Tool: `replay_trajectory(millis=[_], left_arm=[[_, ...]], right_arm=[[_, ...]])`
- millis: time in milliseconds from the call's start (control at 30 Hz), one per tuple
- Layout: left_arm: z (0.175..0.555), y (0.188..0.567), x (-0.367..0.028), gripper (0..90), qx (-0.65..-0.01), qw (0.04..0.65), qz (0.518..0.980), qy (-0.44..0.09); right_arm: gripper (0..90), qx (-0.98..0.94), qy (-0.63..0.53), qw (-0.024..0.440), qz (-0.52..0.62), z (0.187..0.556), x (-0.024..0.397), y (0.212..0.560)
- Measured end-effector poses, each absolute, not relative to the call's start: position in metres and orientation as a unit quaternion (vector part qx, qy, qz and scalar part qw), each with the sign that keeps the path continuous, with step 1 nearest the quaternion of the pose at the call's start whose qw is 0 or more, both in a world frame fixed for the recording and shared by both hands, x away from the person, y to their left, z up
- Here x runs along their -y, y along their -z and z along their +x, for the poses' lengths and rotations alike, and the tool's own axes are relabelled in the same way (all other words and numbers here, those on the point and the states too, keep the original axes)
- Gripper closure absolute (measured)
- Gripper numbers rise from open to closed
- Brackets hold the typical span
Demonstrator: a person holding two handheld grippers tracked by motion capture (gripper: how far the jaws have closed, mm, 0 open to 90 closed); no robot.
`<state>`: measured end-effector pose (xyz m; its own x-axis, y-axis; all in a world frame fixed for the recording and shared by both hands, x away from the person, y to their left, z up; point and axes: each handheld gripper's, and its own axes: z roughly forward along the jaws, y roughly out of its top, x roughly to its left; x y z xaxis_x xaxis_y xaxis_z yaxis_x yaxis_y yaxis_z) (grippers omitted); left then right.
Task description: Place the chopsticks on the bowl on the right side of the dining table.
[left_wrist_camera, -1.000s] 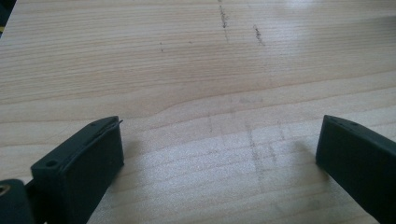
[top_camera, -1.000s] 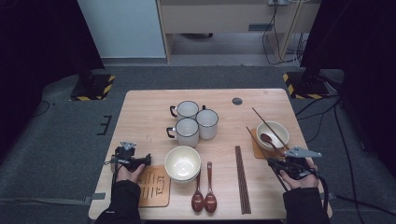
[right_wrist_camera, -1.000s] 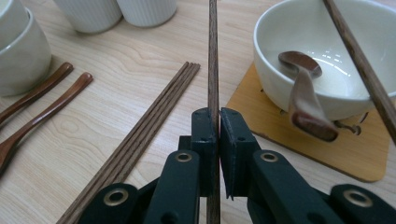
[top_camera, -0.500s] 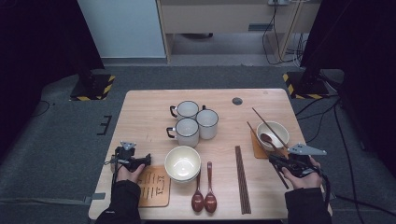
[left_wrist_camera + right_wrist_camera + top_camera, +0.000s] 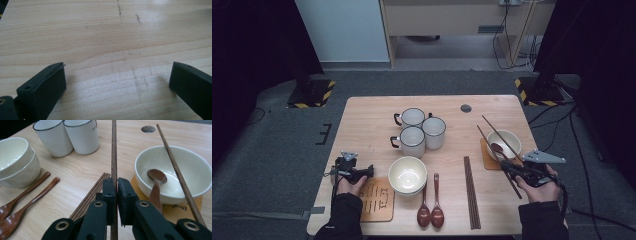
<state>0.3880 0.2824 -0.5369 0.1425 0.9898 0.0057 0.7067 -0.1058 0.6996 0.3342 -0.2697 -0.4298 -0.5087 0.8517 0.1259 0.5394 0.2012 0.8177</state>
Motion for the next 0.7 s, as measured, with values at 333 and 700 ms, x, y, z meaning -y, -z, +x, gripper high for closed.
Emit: replay_trajectory(millis=[333,700], left_arm=[[0.388,0.537,-0.282,0.0,-0.605,0.284,0.700,-0.249],[0.388,0.537,-0.282,0.0,-0.605,0.284,0.701,-0.249]], right_arm=[[84.9,-0.748,-0.444,0.184,0.458,0.338,0.269,0.417],[84.9,-0.739,-0.457,0.191,0.456,0.342,0.276,0.401]])
